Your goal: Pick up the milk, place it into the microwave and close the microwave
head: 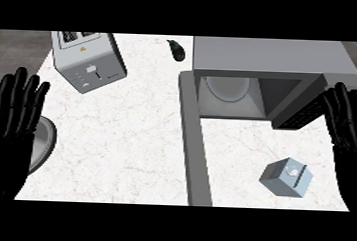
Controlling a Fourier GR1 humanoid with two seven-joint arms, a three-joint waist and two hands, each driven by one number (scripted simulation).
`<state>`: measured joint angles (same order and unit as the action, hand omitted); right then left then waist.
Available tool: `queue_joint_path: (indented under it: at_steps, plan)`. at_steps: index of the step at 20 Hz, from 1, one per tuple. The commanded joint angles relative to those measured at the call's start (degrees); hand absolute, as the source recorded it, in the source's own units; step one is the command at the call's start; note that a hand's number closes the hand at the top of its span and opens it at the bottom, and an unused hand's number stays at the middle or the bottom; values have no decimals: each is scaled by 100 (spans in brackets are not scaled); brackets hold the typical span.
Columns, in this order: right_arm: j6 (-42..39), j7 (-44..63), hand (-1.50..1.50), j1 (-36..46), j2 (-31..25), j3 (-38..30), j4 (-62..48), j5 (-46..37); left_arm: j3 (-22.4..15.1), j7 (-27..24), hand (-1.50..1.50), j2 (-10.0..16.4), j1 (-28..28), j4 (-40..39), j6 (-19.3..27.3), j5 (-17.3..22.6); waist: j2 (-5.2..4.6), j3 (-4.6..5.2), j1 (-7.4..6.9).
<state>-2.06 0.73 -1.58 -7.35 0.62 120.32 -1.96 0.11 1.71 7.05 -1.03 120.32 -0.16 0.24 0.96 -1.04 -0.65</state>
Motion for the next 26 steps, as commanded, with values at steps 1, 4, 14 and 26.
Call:
queue_joint_path:
  at_steps: [1, 4, 14, 26]
  plan:
    - [150, 84, -150, 27, 111, -184, 204, 83, 161, -276, -150, 12, -112, -71, -33, -48, -91, 104, 66]
    - [1595, 126, -150, -185, 710, 564, 412, -1226, 212, -36, -150, 4, -271, 327, 101, -74, -75, 110, 29]
    - [3372, 883, -150, -322, 733, 3274, 574, -1703, 223, 748, -150, -400, -732, 971, 303, 519, -85, 105, 47]
    - [4166, 1674, -150, -40, 698, 2872, 320, -2961, -145, -49, -150, -696, -2324, 1375, -273, 637, -88, 106, 40]
